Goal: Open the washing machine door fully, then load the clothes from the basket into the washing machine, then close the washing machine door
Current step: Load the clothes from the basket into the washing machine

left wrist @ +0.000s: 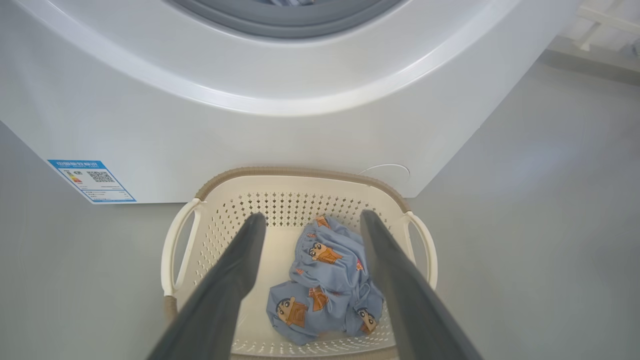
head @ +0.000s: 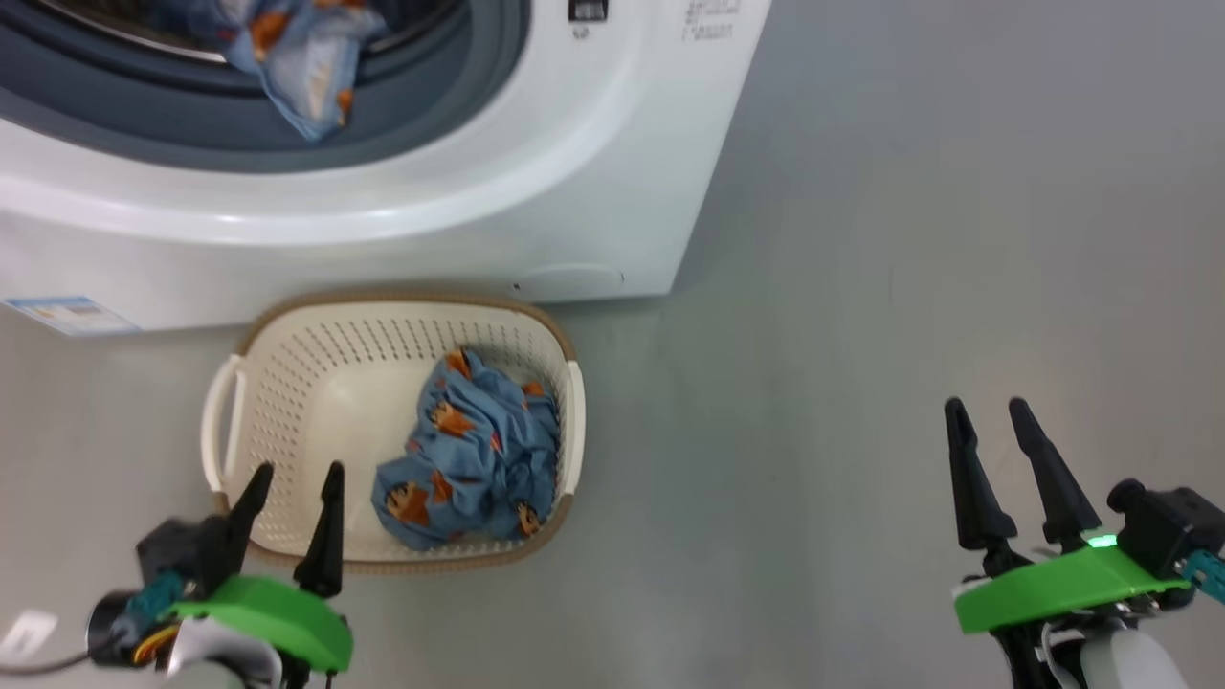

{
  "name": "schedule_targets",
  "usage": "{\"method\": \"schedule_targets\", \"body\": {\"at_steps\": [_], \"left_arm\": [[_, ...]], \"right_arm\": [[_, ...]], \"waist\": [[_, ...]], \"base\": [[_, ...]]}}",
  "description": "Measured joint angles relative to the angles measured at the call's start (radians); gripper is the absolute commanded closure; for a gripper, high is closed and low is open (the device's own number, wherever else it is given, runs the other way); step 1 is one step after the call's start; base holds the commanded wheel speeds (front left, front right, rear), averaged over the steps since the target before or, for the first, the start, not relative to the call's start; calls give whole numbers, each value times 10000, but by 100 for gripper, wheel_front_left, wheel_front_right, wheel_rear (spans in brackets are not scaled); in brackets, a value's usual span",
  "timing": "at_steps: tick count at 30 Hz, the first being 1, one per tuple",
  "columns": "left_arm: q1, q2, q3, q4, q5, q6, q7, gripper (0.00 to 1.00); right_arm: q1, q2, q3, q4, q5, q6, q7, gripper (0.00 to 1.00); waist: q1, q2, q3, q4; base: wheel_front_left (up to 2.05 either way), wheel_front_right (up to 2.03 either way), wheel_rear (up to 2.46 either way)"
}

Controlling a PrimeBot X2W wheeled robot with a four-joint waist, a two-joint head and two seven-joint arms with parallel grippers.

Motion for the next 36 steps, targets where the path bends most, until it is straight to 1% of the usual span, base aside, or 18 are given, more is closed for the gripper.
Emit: {"method": "schedule_targets", "body": {"at_steps": [2, 3, 6, 15, 17, 18, 27, 30, 36], "left_arm": [[-489, 58, -326, 449, -73, 0, 0, 0], [-938, 82, -642, 849, -161, 0, 0, 0], [-1607, 167, -1070, 1475, -318, 0, 0, 0], [-3761, 765, -2851, 3588, -742, 0, 0, 0], [-4242, 842, -3294, 3927, -890, 0, 0, 0], [-4242, 842, -3294, 3927, -890, 0, 0, 0], [-6049, 1168, -5373, 5386, -1801, 0, 0, 0], [-6525, 1308, -6008, 5754, -2142, 0, 0, 0], [-7178, 1367, -7231, 6295, -2857, 0, 104, 0]], "right_arm": [[-204, 125, 13, -29, -31, 0, 0, 0], [-402, 203, 31, -81, -56, 0, 0, 0], [-706, 314, 35, -151, -67, 0, 0, 0], [-1665, 523, 395, -313, -69, 0, 0, 0], [-1814, 529, 418, -336, -69, 0, 0, 0], [-1814, 529, 418, -336, -69, 0, 0, 0], [-2290, 554, 744, -441, 50, 0, 0, 0], [-2304, 556, 750, -483, 94, 0, 0, 0], [-2304, 560, 993, -512, 142, 0, 0, 0]], "waist": [[0, 0, 292, -63], [0, 0, 588, -134], [0, 0, 1045, -245], [0, 0, 2478, -598], [0, 0, 2789, -686], [0, 0, 2789, -686], [0, 0, 3977, -1122], [0, 0, 4259, -1275], [0, 0, 4638, -1552]], "base": [[0, 0, 0], [0, 0, 0], [0, 0, 0], [0, 0, 0], [0, 0, 0], [0, 0, 0], [0, 0, 0], [0, 0, 0], [0, 0, 0]]}}
